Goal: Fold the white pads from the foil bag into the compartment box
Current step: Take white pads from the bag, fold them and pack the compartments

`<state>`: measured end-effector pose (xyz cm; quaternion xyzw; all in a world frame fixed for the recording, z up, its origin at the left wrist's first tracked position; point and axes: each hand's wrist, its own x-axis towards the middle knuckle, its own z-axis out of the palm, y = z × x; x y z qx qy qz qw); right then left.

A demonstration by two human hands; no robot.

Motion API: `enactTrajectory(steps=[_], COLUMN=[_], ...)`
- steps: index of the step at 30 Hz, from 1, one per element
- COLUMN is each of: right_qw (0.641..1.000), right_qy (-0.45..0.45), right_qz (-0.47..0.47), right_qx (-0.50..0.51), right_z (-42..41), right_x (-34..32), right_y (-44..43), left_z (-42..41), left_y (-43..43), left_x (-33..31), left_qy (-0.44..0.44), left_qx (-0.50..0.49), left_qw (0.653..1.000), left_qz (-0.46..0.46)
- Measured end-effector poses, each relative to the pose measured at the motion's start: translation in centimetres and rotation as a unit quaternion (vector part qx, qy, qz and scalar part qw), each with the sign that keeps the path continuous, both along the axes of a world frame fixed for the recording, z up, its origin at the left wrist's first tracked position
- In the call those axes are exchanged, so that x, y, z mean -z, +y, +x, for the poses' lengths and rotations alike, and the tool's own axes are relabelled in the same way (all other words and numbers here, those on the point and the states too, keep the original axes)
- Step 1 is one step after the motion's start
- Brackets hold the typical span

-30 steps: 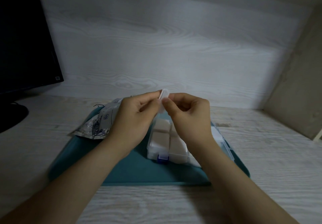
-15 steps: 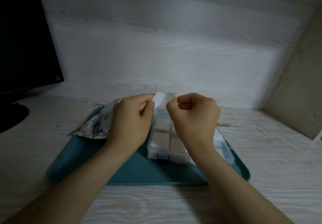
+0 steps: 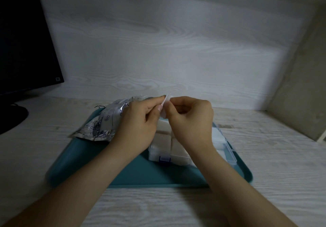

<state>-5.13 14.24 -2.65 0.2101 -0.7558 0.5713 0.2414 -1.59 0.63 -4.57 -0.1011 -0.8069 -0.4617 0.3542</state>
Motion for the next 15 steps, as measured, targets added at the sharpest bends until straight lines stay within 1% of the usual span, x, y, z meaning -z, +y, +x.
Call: enactTrajectory(steps=[6, 10, 11, 14, 15], right_qw=[0.996, 0.991, 0.988, 0.980, 0.979], right_qy=[-0.058, -0.084, -0.096, -0.118, -0.120], right_qz=[-0.043, -0.073, -0.086, -0.117, -0.120], right_qx=[-0.048, -0.073, -0.082, -0.111, -0.117], right_z=[-0.09, 0.00, 0.02, 0.06, 0.10], right_x=[0.01, 0.02, -0.04, -0.23, -0.24], right_y=[0.05, -0.09, -0.10, 0.02, 0.09], left_z=[-0.09, 0.21, 0.24, 0.20, 0.16], left_y=[0.12, 0.27, 0.24, -0.12, -0.23], left_x=[0.40, -0.02, -0.19, -0.51, -0.58], left_qy=[0.010, -0.002, -0.010, -0.036, -0.038], left_qx=[-0.012, 0.017, 0.031, 0.058, 0.062], left_qw=[1.000, 1.000, 0.999, 0.990, 0.987], left_qz=[-0.006, 0.017, 0.032, 0.124, 0.142])
